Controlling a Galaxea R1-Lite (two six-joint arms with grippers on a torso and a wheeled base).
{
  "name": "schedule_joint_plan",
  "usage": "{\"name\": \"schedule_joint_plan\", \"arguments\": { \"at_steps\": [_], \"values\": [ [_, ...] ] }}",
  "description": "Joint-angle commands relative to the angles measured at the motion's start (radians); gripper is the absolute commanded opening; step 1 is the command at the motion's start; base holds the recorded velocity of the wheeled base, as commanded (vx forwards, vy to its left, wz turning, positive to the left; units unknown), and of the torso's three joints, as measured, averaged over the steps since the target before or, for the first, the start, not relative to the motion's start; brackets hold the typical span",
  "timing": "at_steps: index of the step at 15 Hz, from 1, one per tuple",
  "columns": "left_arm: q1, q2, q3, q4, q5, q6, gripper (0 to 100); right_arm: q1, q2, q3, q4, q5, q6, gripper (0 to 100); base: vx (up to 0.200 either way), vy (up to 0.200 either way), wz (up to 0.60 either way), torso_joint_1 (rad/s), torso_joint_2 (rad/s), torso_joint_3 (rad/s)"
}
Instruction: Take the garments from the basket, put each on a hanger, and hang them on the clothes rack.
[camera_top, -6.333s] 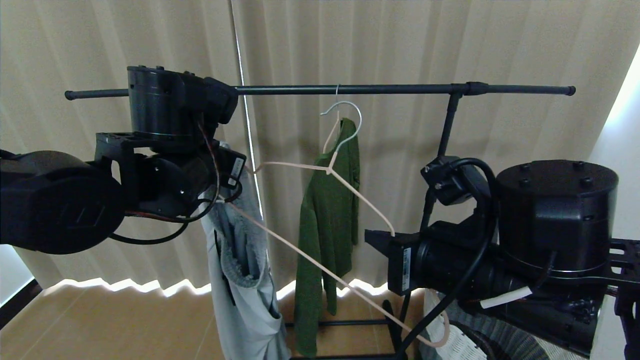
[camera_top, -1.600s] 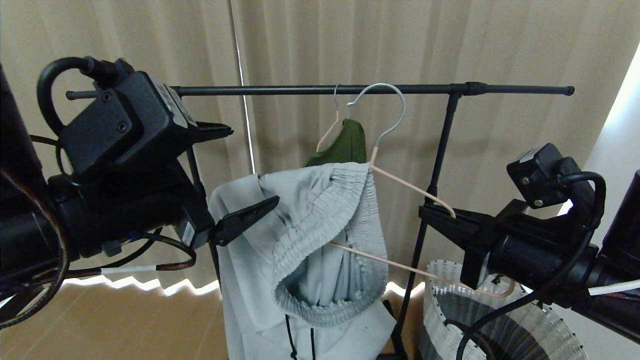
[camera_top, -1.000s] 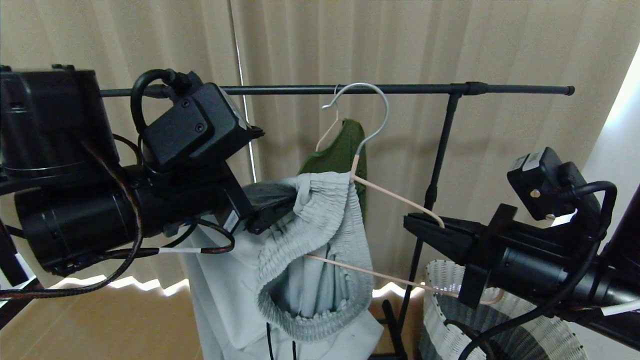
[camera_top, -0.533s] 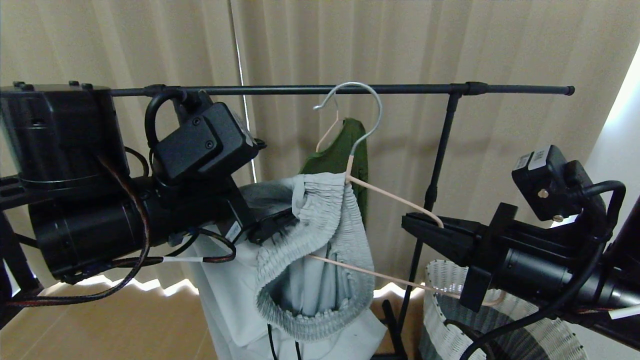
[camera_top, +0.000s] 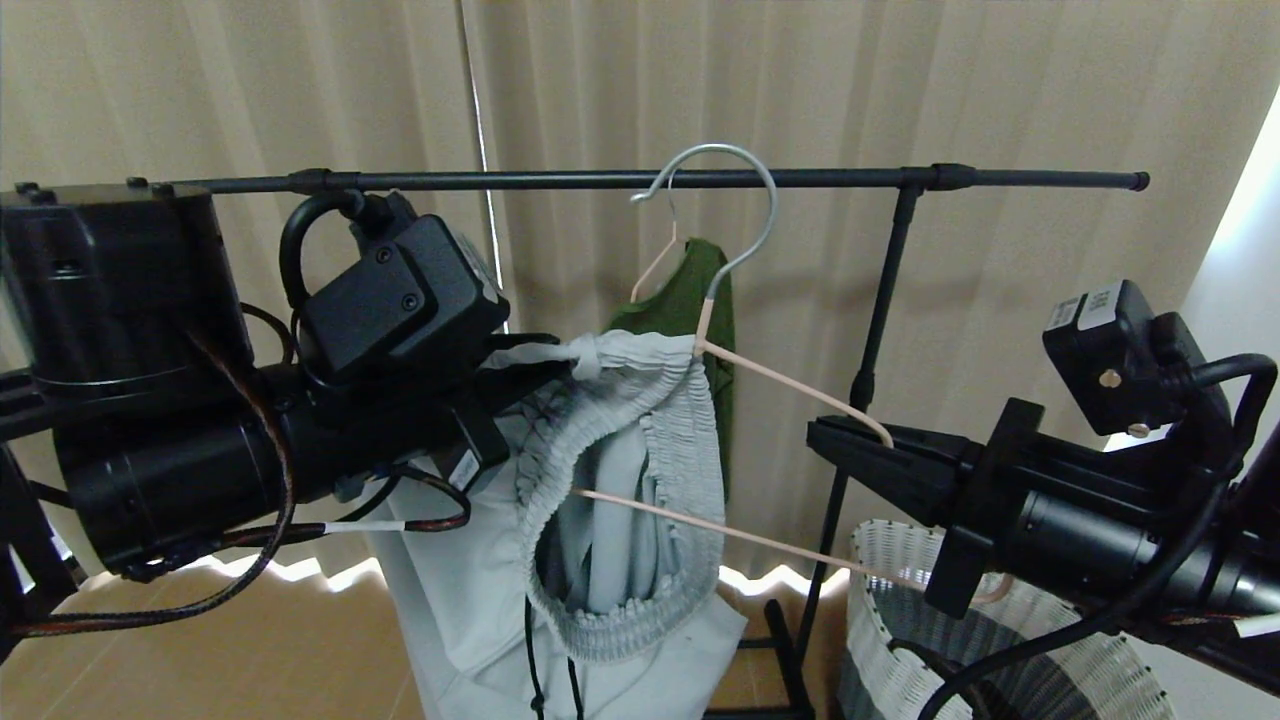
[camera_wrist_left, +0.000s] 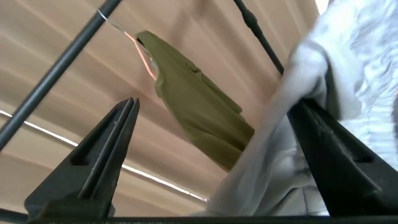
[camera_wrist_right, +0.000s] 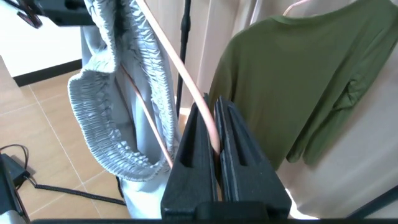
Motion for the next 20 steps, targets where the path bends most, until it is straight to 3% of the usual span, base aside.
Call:
{"name": "schedule_joint_plan", "arguments": {
  "at_steps": [1, 5, 6, 11, 15, 19, 20],
  "values": [
    [0.0, 0.0, 0.022, -0.02, 0.0, -0.001, 0, -0.003, 0.002, -0.001, 0.0, -0.001, 0.0, 0, 0.0, 0.0, 0.0, 0.0, 0.0, 0.0],
    [0.005, -0.005, 0.053, -0.062, 0.003, -0.006, 0, -0.015, 0.0, -0.011, 0.0, -0.002, -0.002, 0, 0.0, 0.0, 0.0, 0.0, 0.0, 0.0],
    [0.005, -0.006, 0.053, -0.06, 0.003, -0.008, 0, -0.015, 0.0, -0.011, 0.0, -0.002, -0.003, 100, 0.0, 0.0, 0.0, 0.0, 0.0, 0.0],
    [0.026, -0.003, 0.055, -0.057, 0.033, -0.015, 0, -0.055, -0.008, -0.006, -0.002, -0.007, -0.005, 100, 0.0, 0.0, 0.0, 0.0, 0.0, 0.0],
    [0.086, -0.005, 0.055, -0.056, 0.113, -0.043, 0, -0.141, -0.046, 0.0, 0.0, -0.007, -0.013, 100, 0.0, 0.0, 0.0, 0.0, 0.0, 0.0],
    [0.095, 0.008, 0.052, -0.053, 0.316, -0.184, 0, -0.165, -0.051, 0.045, 0.0, -0.009, -0.02, 100, 0.0, 0.0, 0.0, 0.0, 0.0, 0.0],
    [0.095, 0.009, 0.049, -0.053, 0.334, -0.205, 0, -0.165, -0.049, 0.049, 0.0, -0.009, -0.02, 100, 0.0, 0.0, 0.0, 0.0, 0.0, 0.0]
  ]
}}
